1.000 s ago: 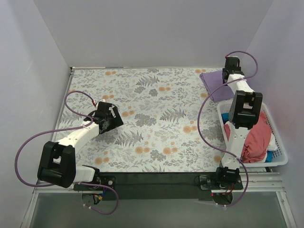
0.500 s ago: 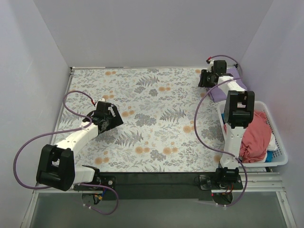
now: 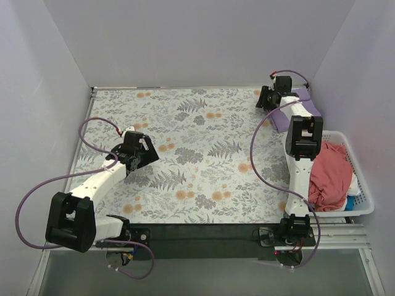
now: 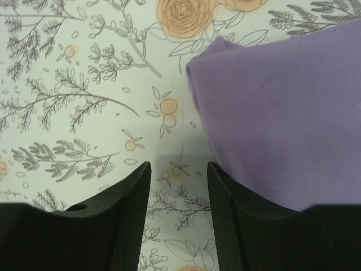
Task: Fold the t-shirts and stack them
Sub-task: Neatly place the folded tshirt to the corner
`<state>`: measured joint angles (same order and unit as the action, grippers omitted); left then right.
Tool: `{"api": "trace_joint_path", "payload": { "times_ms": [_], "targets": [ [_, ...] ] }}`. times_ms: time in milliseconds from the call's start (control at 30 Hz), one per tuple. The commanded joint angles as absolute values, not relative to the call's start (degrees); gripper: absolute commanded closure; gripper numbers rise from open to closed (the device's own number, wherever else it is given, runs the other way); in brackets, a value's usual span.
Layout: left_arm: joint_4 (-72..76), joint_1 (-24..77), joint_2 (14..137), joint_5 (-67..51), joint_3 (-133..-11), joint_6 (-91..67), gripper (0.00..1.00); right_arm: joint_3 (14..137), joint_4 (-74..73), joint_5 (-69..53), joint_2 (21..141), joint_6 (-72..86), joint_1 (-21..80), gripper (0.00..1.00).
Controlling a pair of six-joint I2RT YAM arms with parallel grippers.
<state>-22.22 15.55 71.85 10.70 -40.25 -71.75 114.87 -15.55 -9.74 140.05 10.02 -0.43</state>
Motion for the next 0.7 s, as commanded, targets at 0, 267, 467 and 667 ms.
{"api": "trace_joint_path", "payload": {
  "times_ms": [0, 267, 467, 667],
  "targets": [
    [-21.6, 15.6, 69.8, 13.1, -41.2, -71.1, 0.2, 120.0, -18.8, -6.9, 143.1, 13.6, -1.1, 0.48],
    [-21.6, 15.6, 70.0, 13.4, -41.0, -71.1, 0.19, 123.2, -20.8, -4.2, 145.5, 18.6, -2.6, 0.46],
    [-21.7, 15.6, 69.8, 13.6, -40.8, -71.1, 0.2, 123.0, -21.5, -2.5, 145.6, 21.7, -4.0, 0.46],
    [-21.6, 15.6, 69.7, 13.7, -40.8, -71.2, 0.2, 121.6, -19.1, 1.2, 144.0, 22.7, -4.1, 0.45]
  ]
}}
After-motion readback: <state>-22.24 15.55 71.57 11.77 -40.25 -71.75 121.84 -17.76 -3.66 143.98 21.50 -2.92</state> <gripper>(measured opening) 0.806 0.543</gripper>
